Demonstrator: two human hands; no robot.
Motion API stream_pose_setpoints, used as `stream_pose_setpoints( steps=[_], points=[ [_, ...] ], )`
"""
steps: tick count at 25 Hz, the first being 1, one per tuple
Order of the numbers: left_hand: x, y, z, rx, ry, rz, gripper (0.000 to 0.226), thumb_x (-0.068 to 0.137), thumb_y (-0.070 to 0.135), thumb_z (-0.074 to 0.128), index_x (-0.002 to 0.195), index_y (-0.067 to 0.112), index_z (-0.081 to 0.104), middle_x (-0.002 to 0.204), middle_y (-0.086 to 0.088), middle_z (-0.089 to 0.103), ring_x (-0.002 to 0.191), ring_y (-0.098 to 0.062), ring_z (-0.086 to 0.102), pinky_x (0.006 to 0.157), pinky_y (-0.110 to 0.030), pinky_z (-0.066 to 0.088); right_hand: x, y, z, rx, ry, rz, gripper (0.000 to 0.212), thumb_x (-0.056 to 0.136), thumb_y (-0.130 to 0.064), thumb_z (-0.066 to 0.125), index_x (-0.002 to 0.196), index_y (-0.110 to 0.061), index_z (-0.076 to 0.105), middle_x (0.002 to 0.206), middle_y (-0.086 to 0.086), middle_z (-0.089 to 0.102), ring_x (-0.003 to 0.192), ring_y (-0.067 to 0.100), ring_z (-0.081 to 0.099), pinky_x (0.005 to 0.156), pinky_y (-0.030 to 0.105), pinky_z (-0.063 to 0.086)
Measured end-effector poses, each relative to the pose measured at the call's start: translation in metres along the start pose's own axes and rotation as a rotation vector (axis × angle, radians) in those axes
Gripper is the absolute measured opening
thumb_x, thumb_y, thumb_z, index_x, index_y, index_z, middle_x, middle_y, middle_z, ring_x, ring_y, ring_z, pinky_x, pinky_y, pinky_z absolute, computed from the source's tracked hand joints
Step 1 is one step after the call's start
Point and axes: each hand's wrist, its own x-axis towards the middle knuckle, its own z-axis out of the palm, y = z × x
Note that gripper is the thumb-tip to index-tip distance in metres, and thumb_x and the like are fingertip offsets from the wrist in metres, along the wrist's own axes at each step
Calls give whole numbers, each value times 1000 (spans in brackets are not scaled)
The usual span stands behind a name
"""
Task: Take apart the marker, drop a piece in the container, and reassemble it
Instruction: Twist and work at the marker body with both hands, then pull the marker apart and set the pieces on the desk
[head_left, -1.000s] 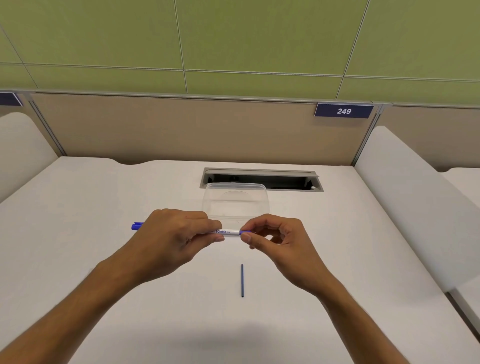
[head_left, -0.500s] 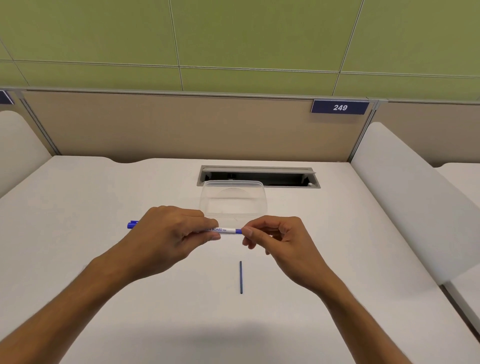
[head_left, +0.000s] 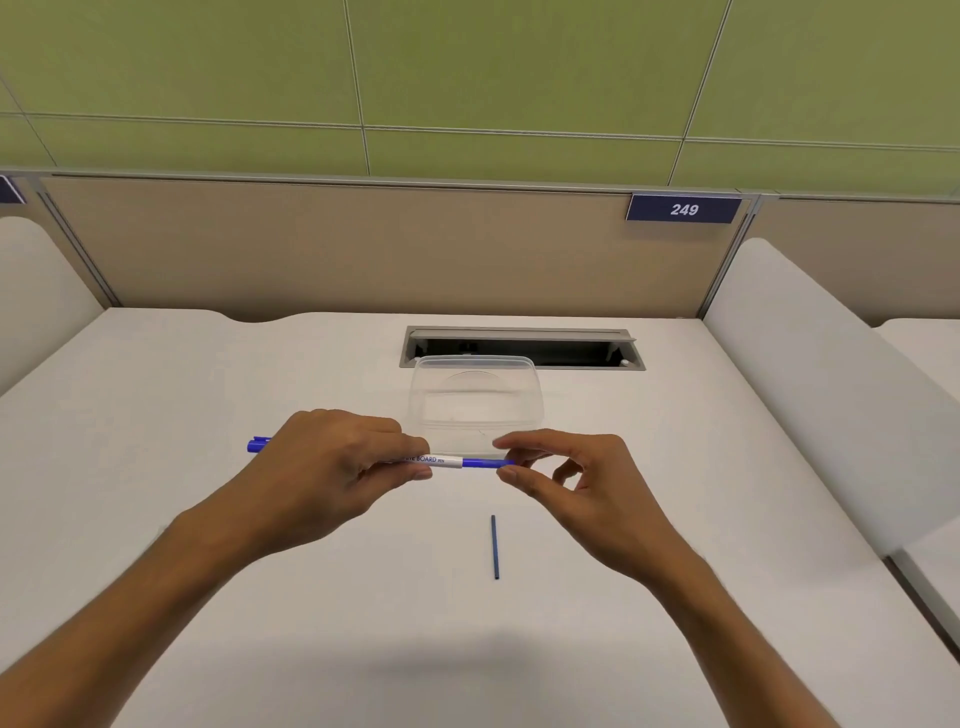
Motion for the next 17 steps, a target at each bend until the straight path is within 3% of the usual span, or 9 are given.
stream_pose_setpoints(
  steps=[3,6,11,14,17],
  points=[
    [-5,-8,-3,40,2,1,19,88,37,55,89,27,71,60,12,53,49,-12,41,41,-30,35,-1,10,9,-41,82,44,10,87,-28,75,95,-32,77,87,-22,75,74,12,68,54,13,43],
    [-12,-18,-5,37,7,-12,19,88,37,54,88,28,70,60,13,53,49,-11,39,42,-30,36,-4,25,22,-49,177,127,9,85,-29,75,93,-33,77,86,-18,75,75,10,68,56,21,44],
    [-24,-29,-2,-30,24,-49,20,88,39,54,89,30,71,59,19,46,50,-7,38,44,-31,37,-12,47,62,-314,262,236,1,85,-36,73,86,-37,73,74,-31,66,77,-7,61,60,14,35],
    [-30,-34,3,-123,40,-82,20,88,41,55,89,31,71,59,22,42,52,-5,39,46,-34,40,-18,61,91,-435,294,264,2,85,-34,72,84,-36,72,72,-29,62,76,-4,58,61,8,33],
    [-38,-36,11,-223,48,-106,18,88,43,56,89,31,70,59,19,47,55,-5,43,49,-34,42,-21,76,118,-479,340,306,2,82,-32,72,80,-31,71,75,-18,69,78,5,62,58,15,37]
  ],
)
